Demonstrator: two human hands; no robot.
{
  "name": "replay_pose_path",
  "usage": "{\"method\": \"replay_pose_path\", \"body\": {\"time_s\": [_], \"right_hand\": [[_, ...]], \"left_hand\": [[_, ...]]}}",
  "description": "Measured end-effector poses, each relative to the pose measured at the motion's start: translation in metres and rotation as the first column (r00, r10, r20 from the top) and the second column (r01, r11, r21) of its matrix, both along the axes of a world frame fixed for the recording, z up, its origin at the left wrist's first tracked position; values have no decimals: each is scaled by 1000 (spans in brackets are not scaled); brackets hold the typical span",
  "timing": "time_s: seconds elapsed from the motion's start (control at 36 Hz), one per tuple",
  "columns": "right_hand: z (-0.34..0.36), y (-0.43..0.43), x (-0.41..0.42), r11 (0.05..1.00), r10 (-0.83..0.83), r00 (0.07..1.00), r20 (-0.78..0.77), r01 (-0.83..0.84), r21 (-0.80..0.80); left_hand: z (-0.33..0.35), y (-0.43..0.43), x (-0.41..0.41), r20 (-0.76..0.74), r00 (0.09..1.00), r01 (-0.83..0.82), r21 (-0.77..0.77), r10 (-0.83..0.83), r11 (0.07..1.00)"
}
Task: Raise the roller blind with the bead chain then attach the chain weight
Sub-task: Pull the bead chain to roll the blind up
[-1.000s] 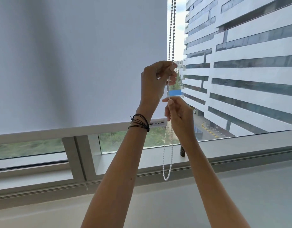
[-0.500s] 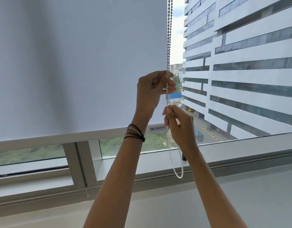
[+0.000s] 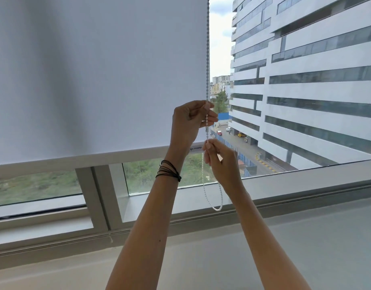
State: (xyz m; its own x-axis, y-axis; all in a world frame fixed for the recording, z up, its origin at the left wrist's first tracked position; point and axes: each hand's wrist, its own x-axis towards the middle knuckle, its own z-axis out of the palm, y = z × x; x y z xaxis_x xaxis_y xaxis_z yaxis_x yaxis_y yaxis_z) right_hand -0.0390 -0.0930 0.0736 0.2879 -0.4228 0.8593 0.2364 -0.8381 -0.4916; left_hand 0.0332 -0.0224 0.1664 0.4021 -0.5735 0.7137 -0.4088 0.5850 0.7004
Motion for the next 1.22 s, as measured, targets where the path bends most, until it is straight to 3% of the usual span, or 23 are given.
{"method": "replay_pose_path", "body": {"time_s": [0.5, 0.92, 1.22], "right_hand": [[-61, -15, 1, 992, 73, 993, -92, -63, 112], [-117, -24, 6, 988, 51, 979, -199, -21, 152], [-126, -26, 1, 974, 148, 922, -357, -73, 215]], "left_hand": [[-61, -16, 4, -67, 998, -9, 88, 15, 996], [-119, -26, 15, -80, 996, -25, 163, 39, 986], [-141, -26, 20, -86, 994, -49, 200, 67, 979]]}}
